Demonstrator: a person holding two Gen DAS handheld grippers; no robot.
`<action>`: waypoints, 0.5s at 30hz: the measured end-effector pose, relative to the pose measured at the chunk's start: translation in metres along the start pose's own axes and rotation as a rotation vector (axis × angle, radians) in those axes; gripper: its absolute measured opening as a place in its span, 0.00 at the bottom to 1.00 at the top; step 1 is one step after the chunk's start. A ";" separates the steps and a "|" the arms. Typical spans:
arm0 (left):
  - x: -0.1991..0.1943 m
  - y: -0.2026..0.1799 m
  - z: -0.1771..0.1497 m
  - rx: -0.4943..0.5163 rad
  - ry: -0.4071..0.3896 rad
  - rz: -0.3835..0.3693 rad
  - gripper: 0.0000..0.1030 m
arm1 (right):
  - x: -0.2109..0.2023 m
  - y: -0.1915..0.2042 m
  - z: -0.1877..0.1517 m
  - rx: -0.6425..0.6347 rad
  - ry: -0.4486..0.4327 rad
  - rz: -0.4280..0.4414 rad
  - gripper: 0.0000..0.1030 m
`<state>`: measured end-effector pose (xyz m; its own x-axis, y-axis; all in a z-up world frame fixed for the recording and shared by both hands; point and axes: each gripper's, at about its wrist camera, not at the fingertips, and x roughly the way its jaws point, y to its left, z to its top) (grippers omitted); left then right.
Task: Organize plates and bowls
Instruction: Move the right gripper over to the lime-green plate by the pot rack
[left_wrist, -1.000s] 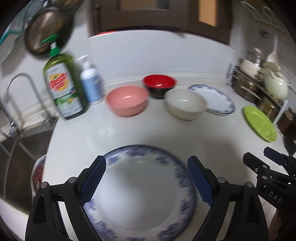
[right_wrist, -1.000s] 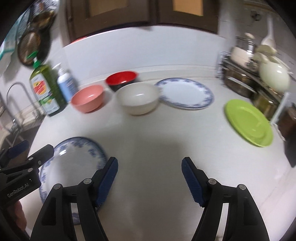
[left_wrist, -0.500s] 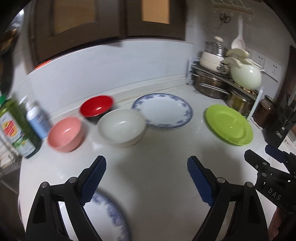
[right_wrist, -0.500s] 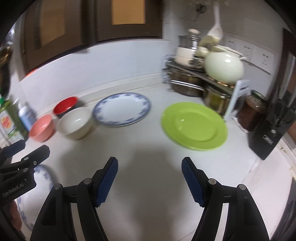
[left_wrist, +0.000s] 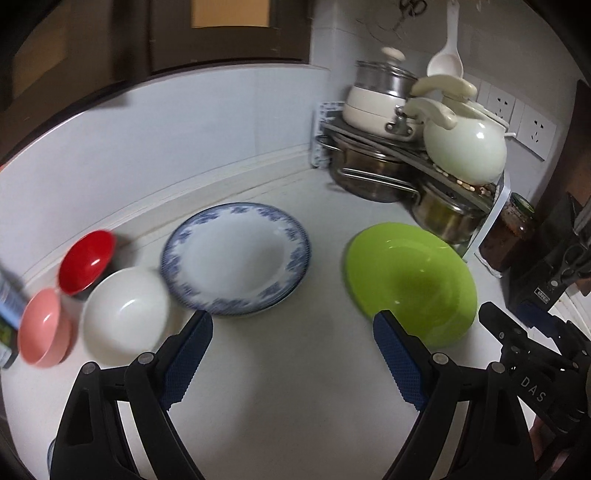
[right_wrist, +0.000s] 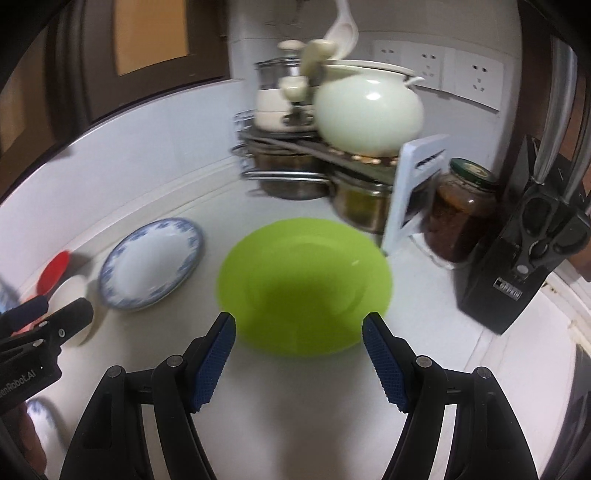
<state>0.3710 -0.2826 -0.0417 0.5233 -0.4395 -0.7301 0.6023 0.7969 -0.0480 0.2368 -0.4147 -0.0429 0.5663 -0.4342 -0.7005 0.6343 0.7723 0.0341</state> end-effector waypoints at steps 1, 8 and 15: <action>0.005 -0.004 0.003 0.007 0.001 -0.001 0.87 | 0.006 -0.006 0.004 0.005 0.001 -0.009 0.70; 0.051 -0.030 0.029 0.055 0.034 -0.027 0.87 | 0.039 -0.037 0.022 0.047 0.018 -0.044 0.70; 0.107 -0.048 0.040 0.049 0.120 -0.040 0.82 | 0.086 -0.061 0.028 0.091 0.070 -0.057 0.70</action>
<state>0.4219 -0.3846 -0.0902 0.4240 -0.4154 -0.8048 0.6516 0.7571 -0.0475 0.2620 -0.5119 -0.0847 0.4917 -0.4400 -0.7514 0.7113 0.7007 0.0552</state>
